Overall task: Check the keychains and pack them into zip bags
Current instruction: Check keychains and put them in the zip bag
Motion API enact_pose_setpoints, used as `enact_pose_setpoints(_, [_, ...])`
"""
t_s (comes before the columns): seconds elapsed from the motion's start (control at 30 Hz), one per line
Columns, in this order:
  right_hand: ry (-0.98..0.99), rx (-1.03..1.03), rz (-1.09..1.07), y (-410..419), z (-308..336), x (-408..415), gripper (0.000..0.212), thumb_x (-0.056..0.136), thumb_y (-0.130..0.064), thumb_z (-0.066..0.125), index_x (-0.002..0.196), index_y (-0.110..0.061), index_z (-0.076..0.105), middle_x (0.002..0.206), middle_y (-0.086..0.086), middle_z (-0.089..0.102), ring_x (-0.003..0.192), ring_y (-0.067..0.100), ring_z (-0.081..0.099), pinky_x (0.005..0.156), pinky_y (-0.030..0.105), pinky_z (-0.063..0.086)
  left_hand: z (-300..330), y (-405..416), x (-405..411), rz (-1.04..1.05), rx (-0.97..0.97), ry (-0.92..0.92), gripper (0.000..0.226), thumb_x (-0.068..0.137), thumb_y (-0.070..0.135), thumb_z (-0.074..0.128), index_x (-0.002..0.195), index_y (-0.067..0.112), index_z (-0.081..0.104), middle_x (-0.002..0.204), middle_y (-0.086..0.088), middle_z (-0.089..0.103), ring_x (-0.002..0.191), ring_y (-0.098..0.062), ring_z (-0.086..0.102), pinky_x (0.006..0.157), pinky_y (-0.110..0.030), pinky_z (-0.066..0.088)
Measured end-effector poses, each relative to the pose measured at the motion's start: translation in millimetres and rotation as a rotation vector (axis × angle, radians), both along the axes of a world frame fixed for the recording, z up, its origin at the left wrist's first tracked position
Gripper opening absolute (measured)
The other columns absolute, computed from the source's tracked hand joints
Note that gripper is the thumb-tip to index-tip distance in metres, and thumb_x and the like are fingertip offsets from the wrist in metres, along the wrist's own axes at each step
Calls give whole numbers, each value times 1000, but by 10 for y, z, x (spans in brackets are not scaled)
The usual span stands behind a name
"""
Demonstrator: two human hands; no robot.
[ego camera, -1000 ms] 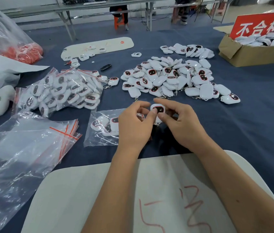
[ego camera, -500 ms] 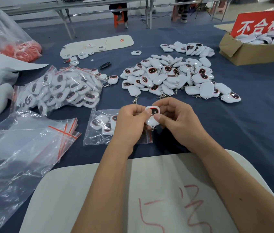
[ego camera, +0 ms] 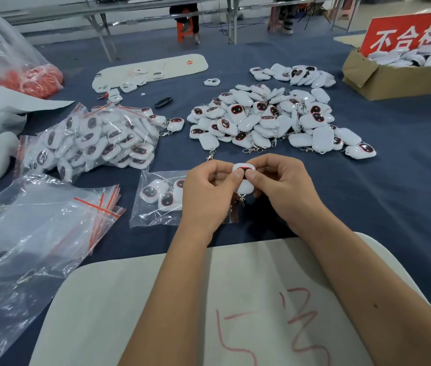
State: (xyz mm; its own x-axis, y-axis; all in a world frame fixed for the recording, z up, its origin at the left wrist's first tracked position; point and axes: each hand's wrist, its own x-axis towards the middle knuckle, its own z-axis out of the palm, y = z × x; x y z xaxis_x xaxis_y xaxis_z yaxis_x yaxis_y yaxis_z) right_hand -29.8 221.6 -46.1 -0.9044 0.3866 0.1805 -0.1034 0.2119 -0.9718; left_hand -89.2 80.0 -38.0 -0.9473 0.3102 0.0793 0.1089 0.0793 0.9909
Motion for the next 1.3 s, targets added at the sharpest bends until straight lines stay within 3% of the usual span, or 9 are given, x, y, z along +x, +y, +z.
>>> enact_pose_setpoints(0.1, [4, -5, 1, -24, 20, 6, 14, 98, -11, 69, 96, -21, 77, 76, 0, 75, 55, 7, 64, 57, 16, 52, -5, -11, -3, 10, -3, 14, 4, 93, 18, 76, 94, 14, 77, 83, -4, 77, 77, -16, 72, 73, -31, 59])
enact_pose_setpoints(0.23, [5, -8, -4, -28, 19, 9, 14, 98, -10, 69, 93, -21, 76, 76, 5, 75, 58, 7, 63, 58, 18, 52, -18, -20, -14, -2, -1, 4, 3, 93, 17, 77, 94, 14, 78, 84, -7, 78, 81, -23, 74, 76, -36, 62])
enact_pose_setpoints(0.4, [9, -17, 21, -20, 6, 3, 14, 98, -10, 68, 94, -21, 76, 77, 3, 75, 62, 8, 65, 60, 20, 54, -13, -31, -6, -6, 2, 11, 2, 92, 17, 77, 94, 17, 78, 83, -1, 77, 78, -12, 71, 72, -29, 59])
enact_pose_setpoints(0.53, [23, -38, 89, -4, 2, -3, 11, 96, -14, 71, 105, -20, 74, 86, 2, 77, 69, 10, 69, 68, 22, 57, -5, -16, 9, 51, 39, 31, 2, 92, 19, 77, 92, 20, 79, 83, 3, 77, 76, -8, 67, 68, -25, 56])
enact_pose_setpoints(0.7, [-7, 4, 83, 1, -20, -5, 23, 90, -7, 76, 105, -25, 73, 87, 3, 78, 72, 16, 69, 74, 33, 60, 14, 17, 29, 99, 20, 25, 6, 94, 20, 74, 91, 17, 78, 83, 1, 77, 79, -16, 70, 80, -40, 63])
enact_pose_setpoints(0.8, [-11, -44, 44, 13, -17, -10, 26, 90, -3, 74, 103, -26, 74, 89, 0, 80, 77, 12, 71, 72, 27, 58, 34, 39, 41, 149, 28, 20, 18, 99, 25, 67, 87, 14, 75, 79, 0, 75, 76, -20, 71, 80, -49, 63])
enact_pose_setpoints(1.0, [-12, -55, -4, 2, -21, -23, 24, 91, -4, 75, 104, -23, 74, 90, 1, 79, 76, 10, 69, 73, 27, 57, 10, -16, 34, 324, -304, 414, 6, 90, 20, 71, 85, 19, 67, 91, 2, 63, 79, -13, 58, 78, -34, 50])
enact_pose_setpoints(1.13, [7, -78, -42, 0, -28, -32, 21, 91, -3, 74, 105, -19, 74, 93, 6, 79, 78, 14, 69, 76, 34, 59, 10, -9, 59, 235, -487, 420, 14, 87, 27, 75, 91, 18, 64, 100, 1, 56, 88, -15, 55, 80, -31, 46])
enact_pose_setpoints(1.3, [58, -141, -115, 23, -37, -32, 18, 93, -8, 74, 106, -20, 75, 90, -1, 79, 74, 6, 70, 70, 19, 55, 62, -1, 88, 259, -604, 369, 26, 80, 31, 78, 92, 21, 57, 99, 4, 50, 81, -13, 50, 72, -27, 36])
